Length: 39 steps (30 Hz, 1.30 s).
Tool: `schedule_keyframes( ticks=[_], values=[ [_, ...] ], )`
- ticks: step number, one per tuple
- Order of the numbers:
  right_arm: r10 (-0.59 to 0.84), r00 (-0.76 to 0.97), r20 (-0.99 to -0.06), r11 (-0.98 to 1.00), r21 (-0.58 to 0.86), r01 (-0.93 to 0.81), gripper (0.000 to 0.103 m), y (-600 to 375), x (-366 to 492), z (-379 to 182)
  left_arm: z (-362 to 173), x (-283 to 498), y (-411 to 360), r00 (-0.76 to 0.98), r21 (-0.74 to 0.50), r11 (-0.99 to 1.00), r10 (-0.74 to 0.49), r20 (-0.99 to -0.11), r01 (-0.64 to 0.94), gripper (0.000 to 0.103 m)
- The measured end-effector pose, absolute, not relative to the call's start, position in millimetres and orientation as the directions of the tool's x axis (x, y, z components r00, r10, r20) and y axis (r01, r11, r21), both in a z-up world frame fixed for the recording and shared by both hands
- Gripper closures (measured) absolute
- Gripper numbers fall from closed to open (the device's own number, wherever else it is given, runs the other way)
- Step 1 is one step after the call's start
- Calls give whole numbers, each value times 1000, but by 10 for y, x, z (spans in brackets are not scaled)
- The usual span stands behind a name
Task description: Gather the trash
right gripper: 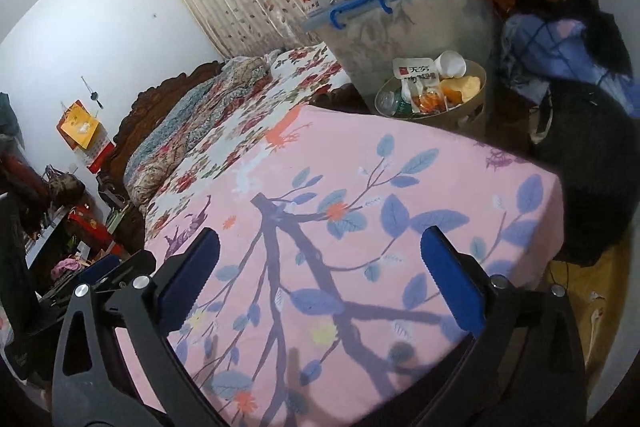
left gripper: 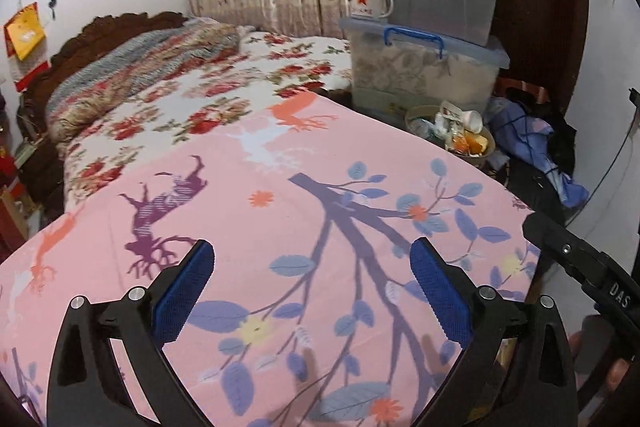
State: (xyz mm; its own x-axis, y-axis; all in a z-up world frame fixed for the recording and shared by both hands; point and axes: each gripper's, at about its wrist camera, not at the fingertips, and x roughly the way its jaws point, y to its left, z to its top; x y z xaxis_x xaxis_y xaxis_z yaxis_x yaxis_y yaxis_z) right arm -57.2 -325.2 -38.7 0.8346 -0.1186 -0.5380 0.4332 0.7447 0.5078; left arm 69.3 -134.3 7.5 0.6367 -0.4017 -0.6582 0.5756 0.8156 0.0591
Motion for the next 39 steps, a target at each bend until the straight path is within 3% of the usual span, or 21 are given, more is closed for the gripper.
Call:
schedule_keyframes(
  ticks=[26, 39],
  values=[
    [-141, 835, -532, 755, 488, 438, 4, -3069, -735, -278, 244, 487, -1211, 724, 119, 844, -366, -585, 522, 9],
    [-244, 790, -562, 707, 454, 542, 4, -2913, -675, -230, 223, 786, -1096, 672, 49, 828, -416, -612, 558, 9]
  ],
)
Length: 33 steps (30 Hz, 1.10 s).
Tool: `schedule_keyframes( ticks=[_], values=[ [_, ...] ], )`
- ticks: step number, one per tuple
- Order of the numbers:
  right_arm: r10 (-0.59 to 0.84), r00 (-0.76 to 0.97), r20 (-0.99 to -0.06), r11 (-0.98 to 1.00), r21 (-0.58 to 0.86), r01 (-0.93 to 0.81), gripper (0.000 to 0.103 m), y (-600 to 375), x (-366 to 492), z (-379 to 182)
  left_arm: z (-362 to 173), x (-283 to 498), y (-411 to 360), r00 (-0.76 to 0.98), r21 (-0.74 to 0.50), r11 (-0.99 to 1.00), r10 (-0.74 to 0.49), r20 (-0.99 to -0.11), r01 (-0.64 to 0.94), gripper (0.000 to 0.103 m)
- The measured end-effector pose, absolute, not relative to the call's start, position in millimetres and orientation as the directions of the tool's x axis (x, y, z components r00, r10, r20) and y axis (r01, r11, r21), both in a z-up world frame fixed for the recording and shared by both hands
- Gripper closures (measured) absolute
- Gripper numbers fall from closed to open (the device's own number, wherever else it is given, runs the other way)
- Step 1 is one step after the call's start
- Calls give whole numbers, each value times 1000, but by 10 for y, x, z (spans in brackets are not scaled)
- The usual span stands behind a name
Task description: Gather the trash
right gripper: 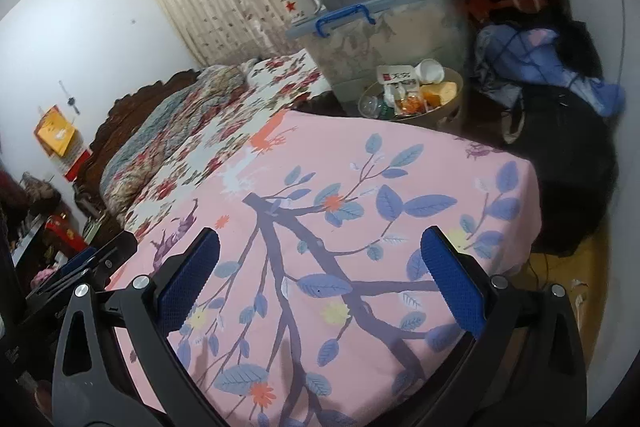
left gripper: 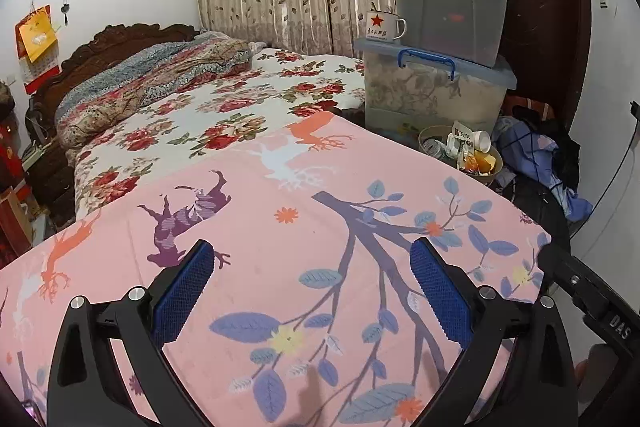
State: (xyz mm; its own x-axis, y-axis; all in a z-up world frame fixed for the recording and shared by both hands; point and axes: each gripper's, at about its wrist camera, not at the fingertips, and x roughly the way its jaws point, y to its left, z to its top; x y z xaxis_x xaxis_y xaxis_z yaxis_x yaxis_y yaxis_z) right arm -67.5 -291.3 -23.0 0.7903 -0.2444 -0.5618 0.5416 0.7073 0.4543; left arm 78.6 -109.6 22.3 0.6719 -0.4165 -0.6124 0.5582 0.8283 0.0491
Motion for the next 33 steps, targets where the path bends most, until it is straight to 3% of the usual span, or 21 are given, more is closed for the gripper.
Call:
schedule_keyframes(
  ticks=[10, 21, 28, 33],
  values=[
    [-276, 814, -511, 760, 402, 511, 4, -2887, -782, -142, 29, 834, -1095, 632, -26, 860, -395, -666, 510, 9],
    [-186, 866, -464, 791, 453, 412, 3, -2935, -939, -176, 237, 471, -1100, 757, 123, 921, -222, -614, 370, 8],
    [-149, 879, -454, 792, 477, 381, 3, -2991, -927, -198, 266, 333, -1152, 763, 146, 916, -215, -610, 374, 8],
    [-100, 862, -497, 813, 458, 359, 3, -3000, -784, -238, 266, 357, -1156, 741, 115, 915, -235, -629, 387, 9]
  ],
)
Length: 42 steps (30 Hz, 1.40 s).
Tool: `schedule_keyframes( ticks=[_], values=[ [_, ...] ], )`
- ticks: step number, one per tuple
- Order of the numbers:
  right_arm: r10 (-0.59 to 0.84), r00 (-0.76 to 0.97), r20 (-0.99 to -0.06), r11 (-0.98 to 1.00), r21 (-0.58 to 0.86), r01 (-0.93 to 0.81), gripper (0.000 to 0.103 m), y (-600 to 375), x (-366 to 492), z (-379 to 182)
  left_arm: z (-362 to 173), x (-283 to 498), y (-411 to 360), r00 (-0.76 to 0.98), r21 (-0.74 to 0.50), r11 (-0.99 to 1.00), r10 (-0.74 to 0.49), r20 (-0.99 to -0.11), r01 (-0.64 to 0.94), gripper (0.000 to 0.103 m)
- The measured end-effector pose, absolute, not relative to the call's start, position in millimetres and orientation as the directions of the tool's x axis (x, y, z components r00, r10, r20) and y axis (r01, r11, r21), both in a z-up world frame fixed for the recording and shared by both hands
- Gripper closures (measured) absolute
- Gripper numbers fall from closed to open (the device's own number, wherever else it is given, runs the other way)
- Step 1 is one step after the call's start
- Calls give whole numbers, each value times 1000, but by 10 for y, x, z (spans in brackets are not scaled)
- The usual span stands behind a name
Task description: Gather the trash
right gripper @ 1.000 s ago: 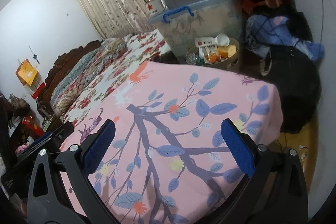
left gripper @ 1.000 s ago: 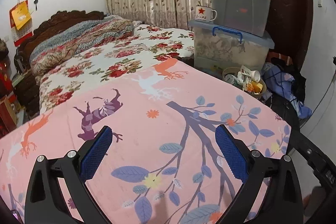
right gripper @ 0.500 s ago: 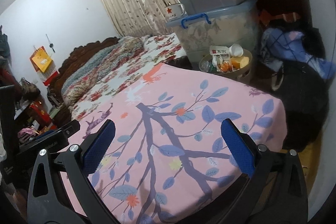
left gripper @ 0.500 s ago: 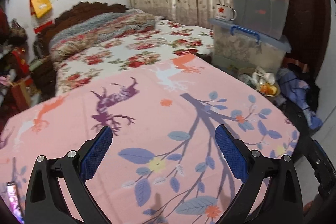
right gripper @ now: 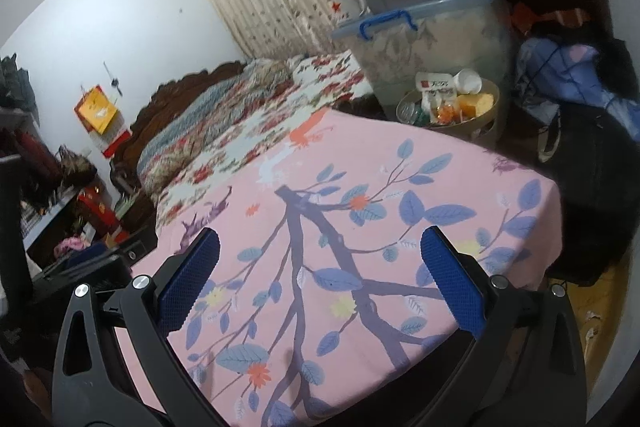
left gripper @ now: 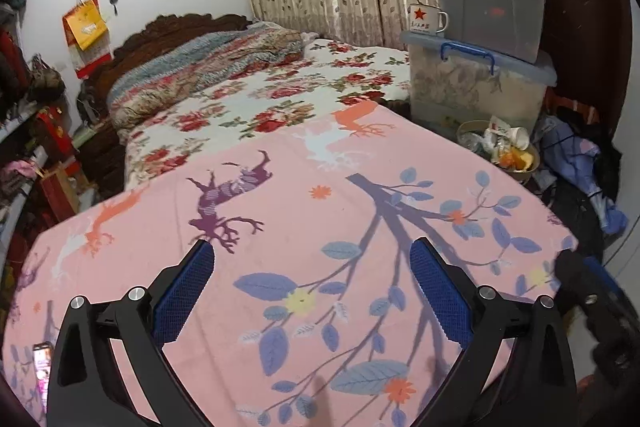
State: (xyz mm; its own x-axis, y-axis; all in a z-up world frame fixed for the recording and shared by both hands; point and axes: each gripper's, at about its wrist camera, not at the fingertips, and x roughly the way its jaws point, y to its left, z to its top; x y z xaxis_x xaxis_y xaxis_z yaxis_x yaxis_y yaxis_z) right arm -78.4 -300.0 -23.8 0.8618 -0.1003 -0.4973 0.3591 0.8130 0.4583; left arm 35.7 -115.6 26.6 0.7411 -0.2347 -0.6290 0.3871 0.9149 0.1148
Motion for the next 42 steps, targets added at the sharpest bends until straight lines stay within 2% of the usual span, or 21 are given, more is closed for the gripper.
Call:
schedule_keyframes(
  ticks=[8, 14, 24, 42],
  values=[
    [-129, 867, -482, 819, 440, 367, 3, -2957, -802, -210, 367, 453, -1042, 773, 107, 935, -210, -598, 338, 9],
    [-130, 847, -515, 800, 450, 396, 3, -2924, -779, -327, 311, 495, -1048, 747, 94, 924, -236, -621, 370, 9],
    [-152, 851, -502, 796, 448, 407, 4, -2922, -817, -306, 211, 489, -1171, 720, 104, 904, -256, -645, 414, 9],
    [-141, 851, -507, 792, 458, 404, 4, -2935, -812, -339, 191, 435, -1224, 726, 129, 893, -258, -638, 431, 9]
  ],
)
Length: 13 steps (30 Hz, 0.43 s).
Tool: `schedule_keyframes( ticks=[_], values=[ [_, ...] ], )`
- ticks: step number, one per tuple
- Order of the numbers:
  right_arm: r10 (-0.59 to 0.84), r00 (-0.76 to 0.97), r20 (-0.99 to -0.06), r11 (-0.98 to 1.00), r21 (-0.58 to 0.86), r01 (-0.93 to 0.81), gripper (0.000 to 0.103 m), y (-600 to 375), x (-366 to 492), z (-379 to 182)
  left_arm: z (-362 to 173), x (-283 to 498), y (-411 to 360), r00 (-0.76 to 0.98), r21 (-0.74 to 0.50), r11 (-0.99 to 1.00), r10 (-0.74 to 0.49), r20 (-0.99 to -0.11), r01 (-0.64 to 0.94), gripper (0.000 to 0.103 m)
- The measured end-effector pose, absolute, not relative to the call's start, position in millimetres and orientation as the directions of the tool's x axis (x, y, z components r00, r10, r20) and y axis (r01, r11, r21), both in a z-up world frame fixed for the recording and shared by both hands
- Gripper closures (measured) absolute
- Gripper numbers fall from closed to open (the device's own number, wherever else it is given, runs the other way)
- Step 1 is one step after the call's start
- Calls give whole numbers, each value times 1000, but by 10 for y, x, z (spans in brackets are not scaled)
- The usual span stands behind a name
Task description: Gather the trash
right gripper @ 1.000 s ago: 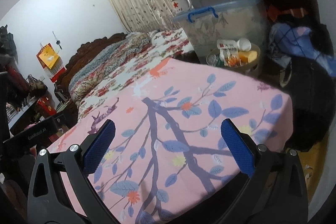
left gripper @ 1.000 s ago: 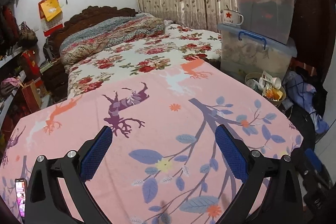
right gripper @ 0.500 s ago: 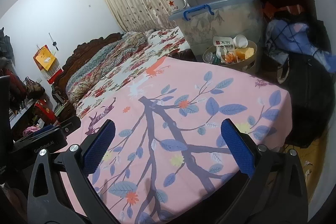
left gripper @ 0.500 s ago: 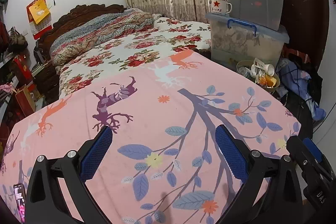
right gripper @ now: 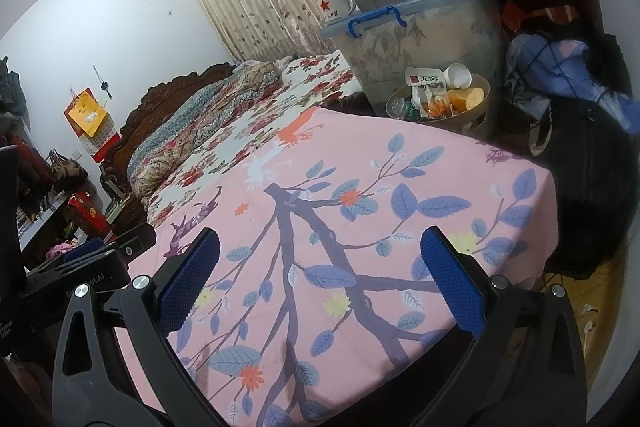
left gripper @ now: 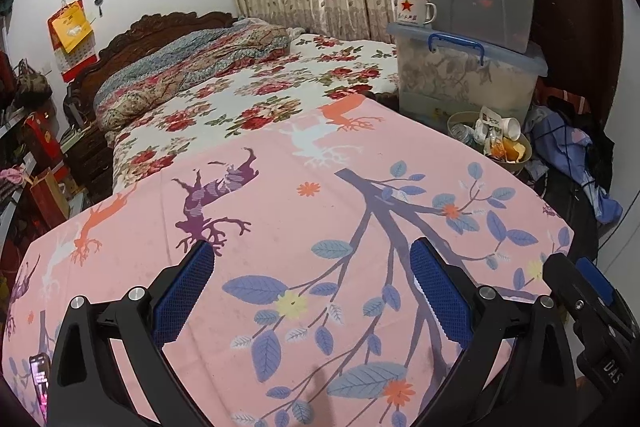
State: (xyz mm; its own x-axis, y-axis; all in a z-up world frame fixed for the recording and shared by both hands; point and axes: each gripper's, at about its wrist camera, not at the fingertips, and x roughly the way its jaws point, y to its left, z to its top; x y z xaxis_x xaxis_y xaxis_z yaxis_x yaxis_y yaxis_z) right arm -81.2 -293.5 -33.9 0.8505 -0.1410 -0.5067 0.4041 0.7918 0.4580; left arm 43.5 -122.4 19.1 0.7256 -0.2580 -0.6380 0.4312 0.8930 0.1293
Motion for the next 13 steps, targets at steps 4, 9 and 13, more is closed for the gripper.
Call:
schedule_keyframes(
  ticks=[4, 9, 13],
  values=[
    [-144, 851, -506, 790, 459, 406, 3, -2939, -811, -343, 192, 398, -1256, 724, 138, 883, -267, -636, 448, 9],
    [-150, 850, -506, 783, 463, 414, 3, -2941, -823, -346, 220, 332, -1279, 740, 158, 881, -262, -620, 445, 9],
    [-149, 850, -505, 785, 463, 412, 4, -2941, -817, -350, 227, 340, -1279, 736, 153, 881, -266, -622, 447, 9]
  ],
)
